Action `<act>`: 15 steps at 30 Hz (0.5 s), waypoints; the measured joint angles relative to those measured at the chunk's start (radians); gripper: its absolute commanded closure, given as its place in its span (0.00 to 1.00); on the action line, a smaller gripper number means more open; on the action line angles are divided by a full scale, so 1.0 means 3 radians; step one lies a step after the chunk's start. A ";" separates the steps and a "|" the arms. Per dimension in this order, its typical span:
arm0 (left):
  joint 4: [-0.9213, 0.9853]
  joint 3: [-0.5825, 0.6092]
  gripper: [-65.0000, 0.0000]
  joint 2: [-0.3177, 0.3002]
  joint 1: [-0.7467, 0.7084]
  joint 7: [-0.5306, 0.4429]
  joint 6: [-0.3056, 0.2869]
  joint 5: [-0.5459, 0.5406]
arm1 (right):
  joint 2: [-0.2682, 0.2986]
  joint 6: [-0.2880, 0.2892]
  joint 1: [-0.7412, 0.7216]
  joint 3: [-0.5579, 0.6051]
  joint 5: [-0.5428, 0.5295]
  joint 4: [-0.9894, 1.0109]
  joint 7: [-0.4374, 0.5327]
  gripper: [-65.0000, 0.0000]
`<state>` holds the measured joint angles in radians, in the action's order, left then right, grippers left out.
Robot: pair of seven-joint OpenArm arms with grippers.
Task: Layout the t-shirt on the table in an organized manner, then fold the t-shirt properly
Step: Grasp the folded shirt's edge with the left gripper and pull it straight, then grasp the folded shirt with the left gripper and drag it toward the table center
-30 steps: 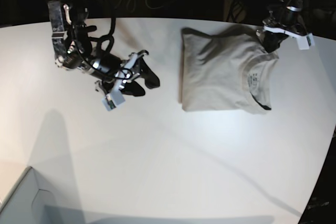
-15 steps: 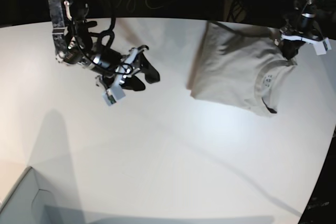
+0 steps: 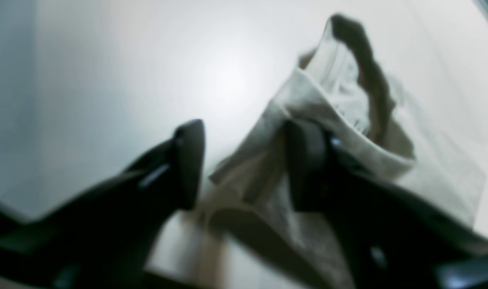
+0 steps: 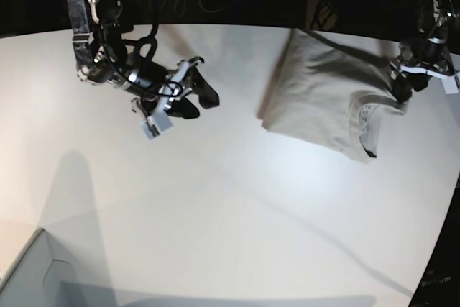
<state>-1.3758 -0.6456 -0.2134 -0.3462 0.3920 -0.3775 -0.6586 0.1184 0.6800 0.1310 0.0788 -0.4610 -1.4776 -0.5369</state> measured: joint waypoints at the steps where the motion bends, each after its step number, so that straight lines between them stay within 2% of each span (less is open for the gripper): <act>1: 0.0031 0.0000 0.37 -0.0003 0.0011 -0.0010 -0.0001 0.0008 | 0.0001 -0.0001 0.0001 -0.0001 0.0000 0.0000 -0.0001 0.50; 3: 0.0076 -0.0034 0.34 0.0006 0.0000 -0.0009 0.0000 0.0009 | 0.0000 -0.0001 0.0022 -0.0001 0.0005 -0.0036 -0.0006 0.50; 6: 0.0086 -0.0231 0.34 0.0029 -0.0028 0.0015 0.0003 0.0023 | 0.0000 0.0000 0.0079 0.0000 -0.0008 -0.0159 -0.0006 0.50; 15: 0.0018 -0.0492 0.34 0.0014 0.0053 0.0001 0.0000 0.0011 | 0.0001 0.0000 0.0137 -0.0001 0.0003 -0.0286 -0.0009 0.50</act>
<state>-1.3705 -0.7933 -0.2092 -0.3302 0.3923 -0.3775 -0.6552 0.1188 0.6800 0.1722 0.0784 -0.4603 -1.5635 -0.5396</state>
